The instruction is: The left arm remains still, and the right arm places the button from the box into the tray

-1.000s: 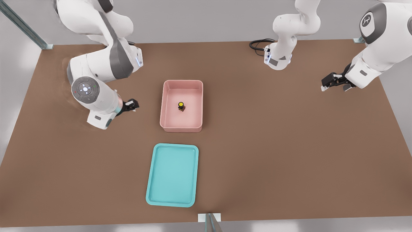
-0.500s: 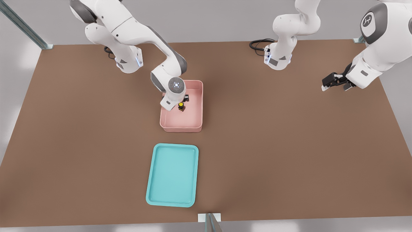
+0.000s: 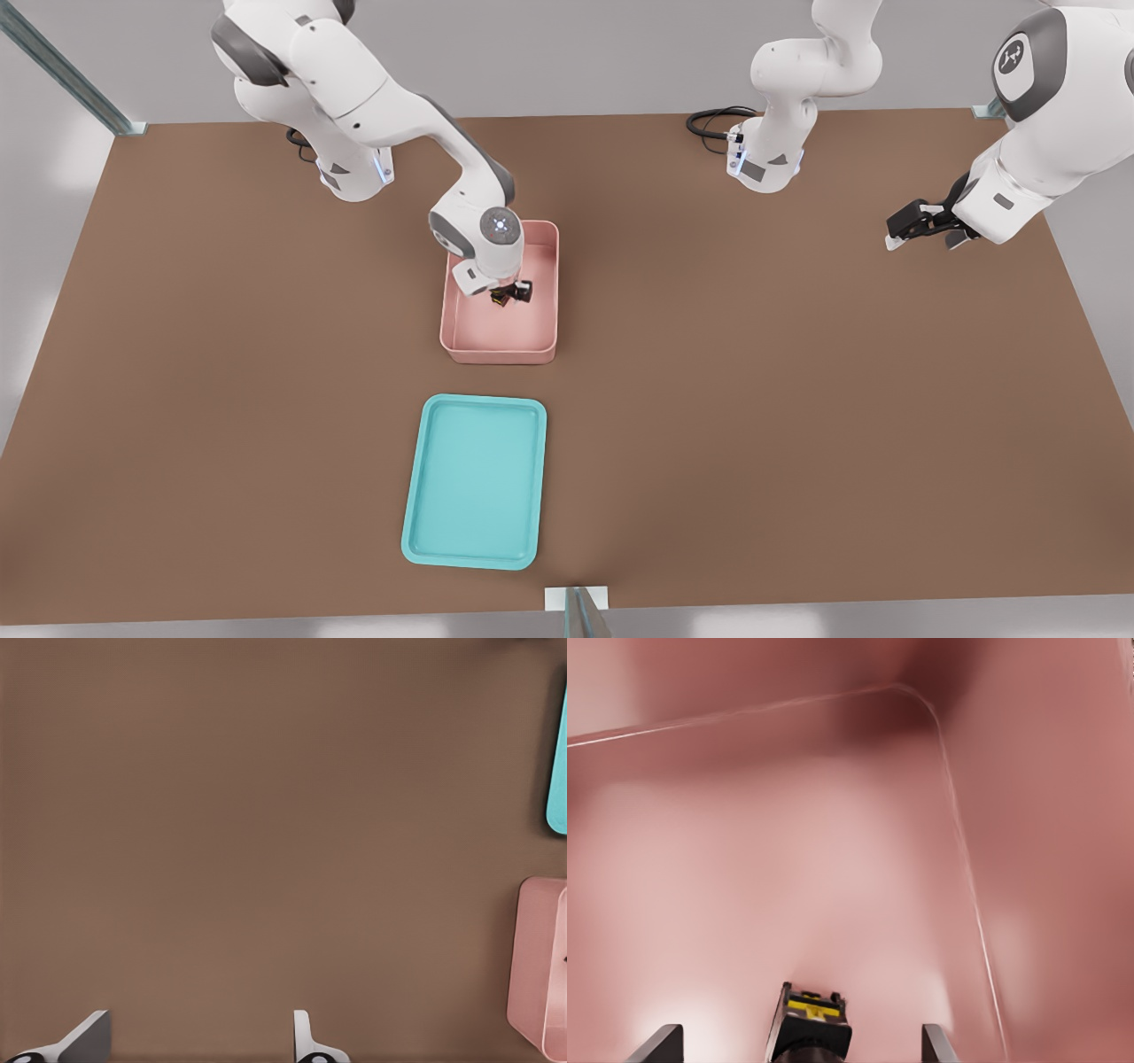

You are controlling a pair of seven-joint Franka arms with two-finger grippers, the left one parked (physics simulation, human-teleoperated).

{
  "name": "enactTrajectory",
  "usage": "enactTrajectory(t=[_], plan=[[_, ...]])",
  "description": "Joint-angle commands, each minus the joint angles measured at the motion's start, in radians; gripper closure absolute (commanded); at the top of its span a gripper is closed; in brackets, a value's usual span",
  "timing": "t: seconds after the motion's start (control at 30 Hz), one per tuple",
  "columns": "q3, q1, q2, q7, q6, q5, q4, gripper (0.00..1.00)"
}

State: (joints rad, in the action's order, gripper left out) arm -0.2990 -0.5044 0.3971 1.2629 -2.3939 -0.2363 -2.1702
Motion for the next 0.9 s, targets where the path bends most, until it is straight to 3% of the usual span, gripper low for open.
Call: enactTrajectory(t=[0.0, 0.43, 0.5, 0.57, 0.8, 0.87], plan=[[0.0, -0.002, 0.008, 0.483, -0.034, -0.024, -0.002, 0.0], [0.0, -0.002, 0.022, 0.484, -0.041, -0.04, -0.02, 0.01], [0.0, 0.001, 0.022, 0.48, -0.039, -0.04, -0.02, 0.16], [-0.002, 0.004, 0.02, 0.477, -0.037, -0.04, -0.019, 0.17], [-0.008, 0.009, 0.011, 0.428, -0.03, -0.04, -0.019, 0.79], [-0.022, 0.04, -0.024, 0.376, -0.004, -0.038, -0.013, 0.79]])
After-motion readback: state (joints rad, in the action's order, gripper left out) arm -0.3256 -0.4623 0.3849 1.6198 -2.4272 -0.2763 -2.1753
